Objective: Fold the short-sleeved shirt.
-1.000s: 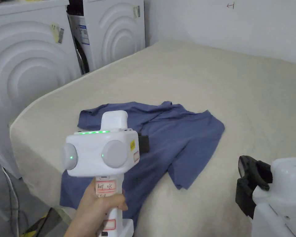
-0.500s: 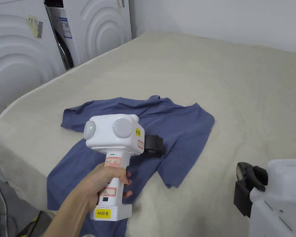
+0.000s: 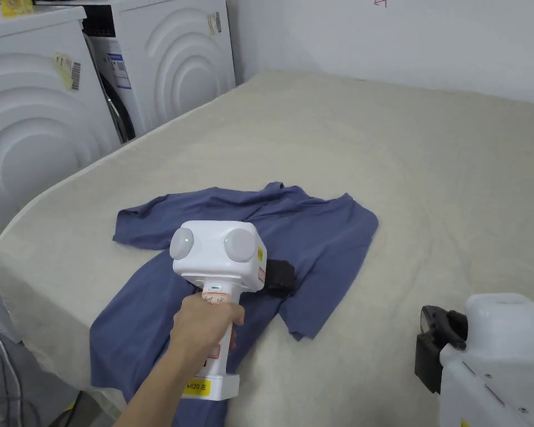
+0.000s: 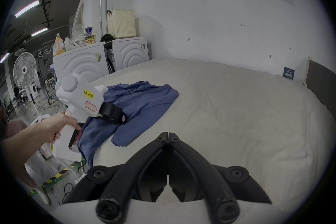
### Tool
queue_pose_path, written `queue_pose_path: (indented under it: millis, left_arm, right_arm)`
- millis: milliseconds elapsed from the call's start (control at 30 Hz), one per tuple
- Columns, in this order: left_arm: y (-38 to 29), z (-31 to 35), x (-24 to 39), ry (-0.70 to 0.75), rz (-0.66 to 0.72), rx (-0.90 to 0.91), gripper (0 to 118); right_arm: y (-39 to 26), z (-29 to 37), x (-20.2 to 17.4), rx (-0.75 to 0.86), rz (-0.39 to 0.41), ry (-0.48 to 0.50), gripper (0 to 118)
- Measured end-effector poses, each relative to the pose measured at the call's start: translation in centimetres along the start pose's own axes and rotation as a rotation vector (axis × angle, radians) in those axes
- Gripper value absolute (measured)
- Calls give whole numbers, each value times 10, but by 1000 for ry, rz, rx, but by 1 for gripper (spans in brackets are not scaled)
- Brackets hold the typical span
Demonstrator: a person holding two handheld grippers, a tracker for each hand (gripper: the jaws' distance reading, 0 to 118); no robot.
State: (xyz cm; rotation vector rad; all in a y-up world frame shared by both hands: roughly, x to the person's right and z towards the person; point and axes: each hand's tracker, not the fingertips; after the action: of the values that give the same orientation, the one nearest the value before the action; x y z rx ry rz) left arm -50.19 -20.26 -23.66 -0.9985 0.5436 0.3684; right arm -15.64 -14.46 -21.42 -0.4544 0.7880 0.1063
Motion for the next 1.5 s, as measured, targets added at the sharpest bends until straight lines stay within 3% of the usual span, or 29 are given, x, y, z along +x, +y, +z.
queue_pose_path:
  millis: [100,167,233,300,467,667,800,933,1067,1167,1333,1500]
  left_arm:
    - [0,12,-1,-13,19,2,99]
    - [2,14,-8,-4,18,25,62]
    - [1,22,-14,3,40,47,6]
    - [-4,26,-15,29,49,46,6]
    - [-8,44,-24,-64,125,47,5]
    - [-3,77,-26,-82,94,83,5]
    - [4,122,-32,-197,175,187,5]
    - [31,183,-6,-180,55,311,5]
    - [55,243,32,-326,5,409,5]
    - [64,283,84,-303,-153,465,5]
    - [68,326,166,-628,-303,492,4]
    - [45,358,254,-773,-487,531,4]
  right_arm:
    - [-2,2,5,-7,11,-12,0]
    - [-2,2,9,-13,-10,-13,0]
    - [-2,2,14,-16,-39,-7,0]
    - [-2,2,15,-20,-45,-9,0]
    - [-1,7,16,-19,-25,-19,0]
    - [4,17,30,2,-58,-39,0]
    - [10,32,43,34,-69,-65,0]
    - [15,47,63,65,-117,-100,0]
    - [20,66,84,95,-148,-139,0]
    - [26,86,101,123,-137,-183,0]
    - [31,130,137,170,-184,-279,0]
    - [28,177,171,165,-141,-479,0]
